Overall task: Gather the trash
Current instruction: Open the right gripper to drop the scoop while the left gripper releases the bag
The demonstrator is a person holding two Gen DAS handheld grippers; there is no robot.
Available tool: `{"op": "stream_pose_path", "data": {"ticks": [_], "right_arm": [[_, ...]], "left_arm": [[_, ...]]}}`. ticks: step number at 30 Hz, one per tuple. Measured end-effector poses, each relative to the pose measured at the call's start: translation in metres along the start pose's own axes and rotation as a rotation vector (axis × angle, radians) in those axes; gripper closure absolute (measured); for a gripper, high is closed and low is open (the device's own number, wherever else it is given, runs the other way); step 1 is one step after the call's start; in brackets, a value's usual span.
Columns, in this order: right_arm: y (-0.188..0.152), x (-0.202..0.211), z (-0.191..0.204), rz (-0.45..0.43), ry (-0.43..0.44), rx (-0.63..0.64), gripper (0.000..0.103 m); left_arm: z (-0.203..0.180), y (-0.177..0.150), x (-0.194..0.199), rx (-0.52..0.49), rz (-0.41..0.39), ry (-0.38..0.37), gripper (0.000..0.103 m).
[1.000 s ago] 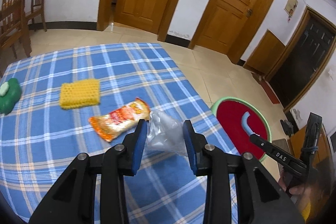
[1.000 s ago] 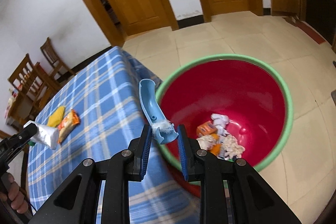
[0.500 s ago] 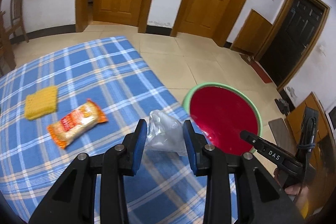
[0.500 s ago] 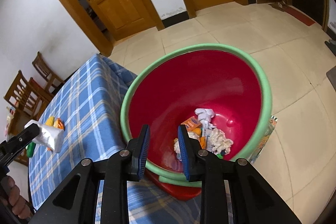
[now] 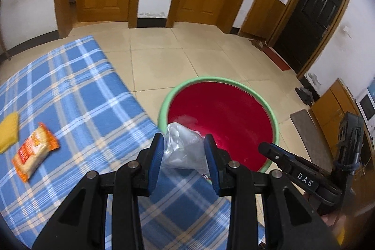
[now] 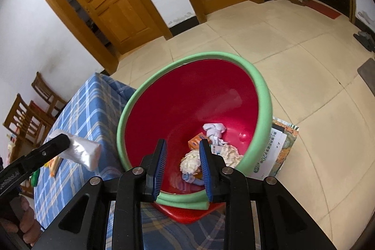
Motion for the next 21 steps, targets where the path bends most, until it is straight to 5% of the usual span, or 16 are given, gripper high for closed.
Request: {"op": "stream_pose_path", "data": {"ticks": [13, 21], "right_arm": [[0.002, -0.001, -0.008, 0.000, -0.011, -0.027, 0.070], [0.003, 0.002, 0.000, -0.007, -0.010, -0.006, 0.056]], "left_arm": [[-0.005, -0.001, -0.008, -0.014, 0.022, 0.023, 0.051], [0.012, 0.002, -0.001, 0.022, 0.009, 0.059, 0.049]]}}
Point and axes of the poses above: each gripper's, at about its wrist camera, not at the fingertips, and x roughly against the way its jaws point, z to its left, y to its top, the point moved 5 cm from there along -x, roughly the way its jaws point, and after that the axes turned 14 degrees about -z, right-handed, at the moved point
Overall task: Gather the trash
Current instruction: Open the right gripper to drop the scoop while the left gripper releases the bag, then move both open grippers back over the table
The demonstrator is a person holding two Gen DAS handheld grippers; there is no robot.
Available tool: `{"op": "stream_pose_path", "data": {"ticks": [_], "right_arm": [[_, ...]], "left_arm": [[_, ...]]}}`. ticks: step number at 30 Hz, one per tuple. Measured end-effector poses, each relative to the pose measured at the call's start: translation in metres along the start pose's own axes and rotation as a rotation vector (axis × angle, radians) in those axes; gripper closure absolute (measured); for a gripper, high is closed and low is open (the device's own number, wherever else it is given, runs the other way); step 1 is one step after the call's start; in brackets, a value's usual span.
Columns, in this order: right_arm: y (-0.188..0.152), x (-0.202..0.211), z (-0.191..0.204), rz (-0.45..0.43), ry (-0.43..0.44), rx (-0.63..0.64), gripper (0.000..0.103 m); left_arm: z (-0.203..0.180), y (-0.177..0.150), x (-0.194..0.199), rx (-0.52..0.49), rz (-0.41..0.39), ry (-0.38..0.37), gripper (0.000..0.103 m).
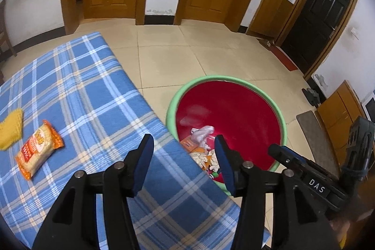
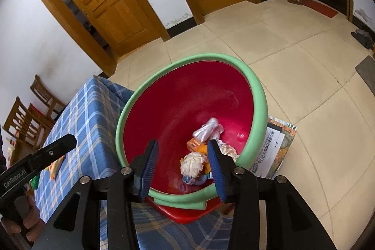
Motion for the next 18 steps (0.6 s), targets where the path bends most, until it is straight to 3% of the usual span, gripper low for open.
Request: {"op": "stream_pose_path", "data": {"ticks": [18], "right_arm": [[-0.004, 0.000, 0.028, 0.011, 0.028, 0.044, 0.046]], "left_arm": [[0.100, 0.012, 0.033, 0.114, -0.060, 0.178, 0.041]]}}
Point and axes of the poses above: each gripper's, at about its wrist camera, not at the fingertips, and x roughly against the way its jaws point, z to its left, y to its top, the point moved 5 cm from there along -x, roughly the way its jaws point, and after that the axes turned 14 degrees about -z, right-handed, at the moved point
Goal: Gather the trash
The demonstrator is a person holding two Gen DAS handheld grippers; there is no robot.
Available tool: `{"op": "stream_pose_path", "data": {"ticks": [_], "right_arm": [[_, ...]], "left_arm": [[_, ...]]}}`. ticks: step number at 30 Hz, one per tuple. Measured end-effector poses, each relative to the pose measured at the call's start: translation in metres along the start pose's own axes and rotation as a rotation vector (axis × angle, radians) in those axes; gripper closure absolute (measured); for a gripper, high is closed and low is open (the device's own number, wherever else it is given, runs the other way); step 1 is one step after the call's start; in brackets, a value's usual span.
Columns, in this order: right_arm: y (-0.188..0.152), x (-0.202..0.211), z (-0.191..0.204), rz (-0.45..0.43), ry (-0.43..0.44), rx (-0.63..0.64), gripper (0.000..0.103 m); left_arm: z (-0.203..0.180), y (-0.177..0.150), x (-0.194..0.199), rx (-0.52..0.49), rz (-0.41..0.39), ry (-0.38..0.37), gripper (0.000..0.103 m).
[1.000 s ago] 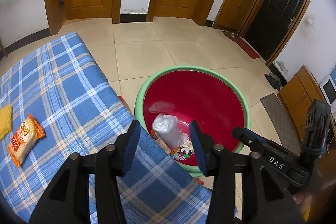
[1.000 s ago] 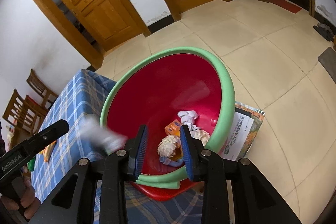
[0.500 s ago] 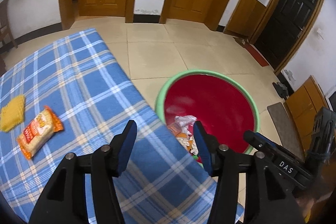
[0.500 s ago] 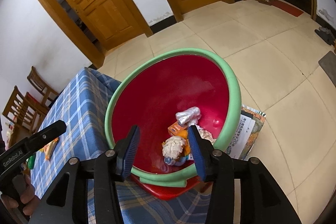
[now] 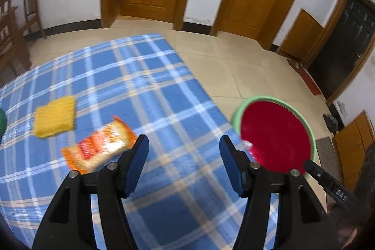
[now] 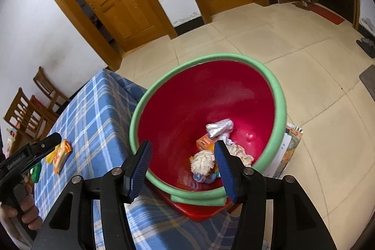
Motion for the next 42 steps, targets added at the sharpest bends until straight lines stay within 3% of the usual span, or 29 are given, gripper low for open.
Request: {"op": "stream_pose_path", "data": {"ticks": [25, 33, 42], "right_arm": [[-0.005, -0.019, 0.043, 0.037, -0.007, 0.077, 0.046], [-0.007, -0.025, 0.051, 0.045, -0.013, 0.099, 0.046], [-0.012, -0.029, 0.063, 0.059, -0.007, 0.123, 0.046]], "left_arm": [[0.163, 0.019, -0.024, 0.114, -0.021, 0.296, 0.040], [0.184, 0.010, -0.036, 0.149, -0.004, 0.310, 0.040], [0.182, 0.010, -0.042, 0.112, -0.017, 0.346, 0.039]]}}
Point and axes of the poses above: each gripper's, at about its wrist camera, not at the fingertips, and x roughly against the way its jaws point, z to its left, y to its top, the point moved 5 cm from there along -x, roughly the way its jaws point, and after that the axes turned 14 degrees about -z, right-handed, at the moved point
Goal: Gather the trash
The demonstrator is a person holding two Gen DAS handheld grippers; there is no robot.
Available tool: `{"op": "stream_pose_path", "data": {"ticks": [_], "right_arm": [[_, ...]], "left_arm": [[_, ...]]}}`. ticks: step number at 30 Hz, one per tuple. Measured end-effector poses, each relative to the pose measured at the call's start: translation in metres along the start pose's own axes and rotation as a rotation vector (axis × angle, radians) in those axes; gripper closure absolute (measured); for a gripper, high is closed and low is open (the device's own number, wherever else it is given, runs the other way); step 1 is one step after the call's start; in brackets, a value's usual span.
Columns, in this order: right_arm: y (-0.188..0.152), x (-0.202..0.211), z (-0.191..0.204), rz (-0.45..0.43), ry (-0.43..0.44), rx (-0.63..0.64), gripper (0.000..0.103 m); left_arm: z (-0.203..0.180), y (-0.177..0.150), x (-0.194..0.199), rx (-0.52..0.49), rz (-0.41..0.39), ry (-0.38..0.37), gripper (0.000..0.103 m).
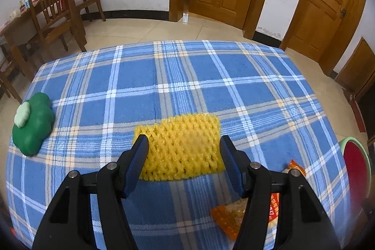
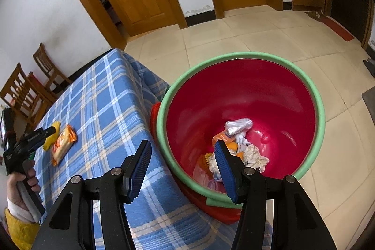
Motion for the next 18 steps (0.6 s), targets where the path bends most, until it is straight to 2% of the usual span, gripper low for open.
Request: {"op": "stream_pose_path", "data": {"ticks": [6, 9, 11, 16, 18], "right_arm": [[0.000, 0.000, 0.012, 0.003, 0.021, 0.029, 0.045], [0.001, 0.001, 0.019, 0.002, 0.035, 0.043, 0.046], [0.001, 0.000, 0.025, 0.002, 0.044, 0.054, 0.045], [-0.001, -0.003, 0.036, 0.010, 0.059, 0.074, 0.046], [-0.001, -0.004, 0.040, 0.012, 0.064, 0.082, 0.045]], "left_arm": [[0.001, 0.000, 0.001, -0.003, -0.010, 0.027, 0.036], [0.006, -0.001, 0.001, 0.003, -0.019, 0.061, 0.028], [0.011, -0.002, -0.001, 0.026, -0.019, 0.064, 0.026], [0.015, -0.001, -0.002, 0.052, -0.021, 0.047, 0.026], [0.013, -0.001, 0.000, 0.045, -0.032, 0.036, 0.033]]}}
Point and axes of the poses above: each gripper's, at about its wrist camera, not at the fingertips, and x roughly against the way its jaws point, z to its left, y to its top, the point moved 5 cm from there along -x, roughly the way its jaws point, and after that the axes turned 14 degrees about -z, right-handed, at the moved point
